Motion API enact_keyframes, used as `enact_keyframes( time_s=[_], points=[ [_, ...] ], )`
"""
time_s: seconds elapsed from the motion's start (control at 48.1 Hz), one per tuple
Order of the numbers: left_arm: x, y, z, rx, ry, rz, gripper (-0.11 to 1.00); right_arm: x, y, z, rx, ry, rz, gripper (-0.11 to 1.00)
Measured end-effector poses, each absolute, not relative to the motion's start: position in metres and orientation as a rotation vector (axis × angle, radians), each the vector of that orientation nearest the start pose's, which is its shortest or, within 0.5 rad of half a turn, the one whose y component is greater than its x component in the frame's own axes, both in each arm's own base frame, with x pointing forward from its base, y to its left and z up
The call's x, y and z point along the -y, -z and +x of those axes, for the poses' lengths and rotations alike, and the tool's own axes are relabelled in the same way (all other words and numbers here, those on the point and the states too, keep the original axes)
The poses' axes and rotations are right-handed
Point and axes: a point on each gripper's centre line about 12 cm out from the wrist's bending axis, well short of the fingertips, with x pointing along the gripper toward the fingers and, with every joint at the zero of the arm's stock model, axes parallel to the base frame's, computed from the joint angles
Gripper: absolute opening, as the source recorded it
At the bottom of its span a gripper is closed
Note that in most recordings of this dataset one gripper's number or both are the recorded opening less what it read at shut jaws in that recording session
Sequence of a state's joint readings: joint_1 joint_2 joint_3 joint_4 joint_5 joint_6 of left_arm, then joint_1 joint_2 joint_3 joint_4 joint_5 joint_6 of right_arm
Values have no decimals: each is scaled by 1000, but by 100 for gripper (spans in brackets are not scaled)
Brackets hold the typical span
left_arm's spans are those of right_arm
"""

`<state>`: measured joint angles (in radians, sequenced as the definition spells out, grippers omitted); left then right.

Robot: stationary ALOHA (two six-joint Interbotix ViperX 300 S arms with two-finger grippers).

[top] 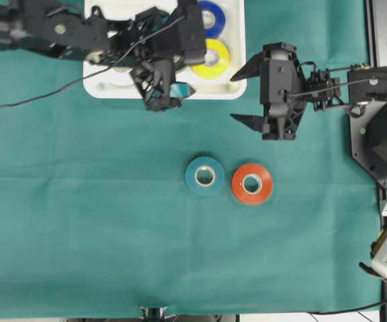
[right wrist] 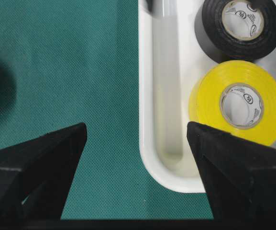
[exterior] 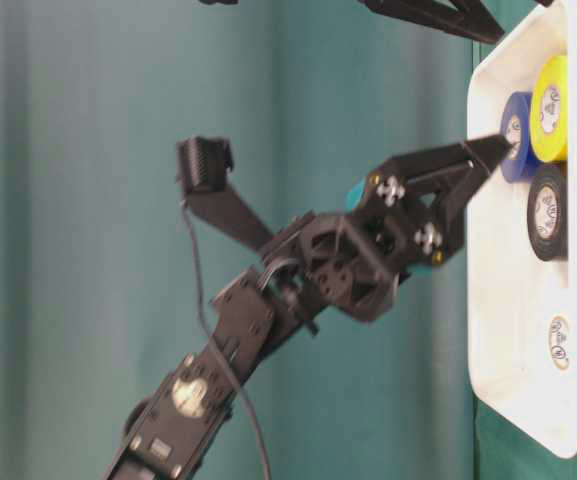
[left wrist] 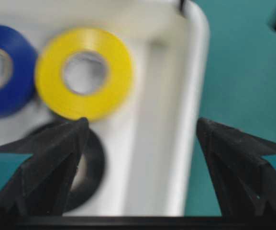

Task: Put the tape alternately from left to right into the white case.
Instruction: 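Release the yellow roll in the tray and withdraw the left gripper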

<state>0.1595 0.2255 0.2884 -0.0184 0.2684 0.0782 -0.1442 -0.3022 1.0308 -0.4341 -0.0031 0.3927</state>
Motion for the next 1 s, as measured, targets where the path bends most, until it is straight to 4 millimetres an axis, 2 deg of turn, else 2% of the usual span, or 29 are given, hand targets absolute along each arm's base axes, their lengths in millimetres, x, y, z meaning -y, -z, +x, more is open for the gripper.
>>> enact_keyframes(
  time_s=[0.166,0.644,0.998],
  points=[
    [-54,-181,449,-789,-86,8,99,40,-153,277,-727,119,11,82],
    [-26,-176,402,-834,-36,19,99,40,-153,277,-727,121,12,82],
    [-17,-174,368,-853,-20,20,99,40,-153,277,-727,122,13,82]
  ],
)
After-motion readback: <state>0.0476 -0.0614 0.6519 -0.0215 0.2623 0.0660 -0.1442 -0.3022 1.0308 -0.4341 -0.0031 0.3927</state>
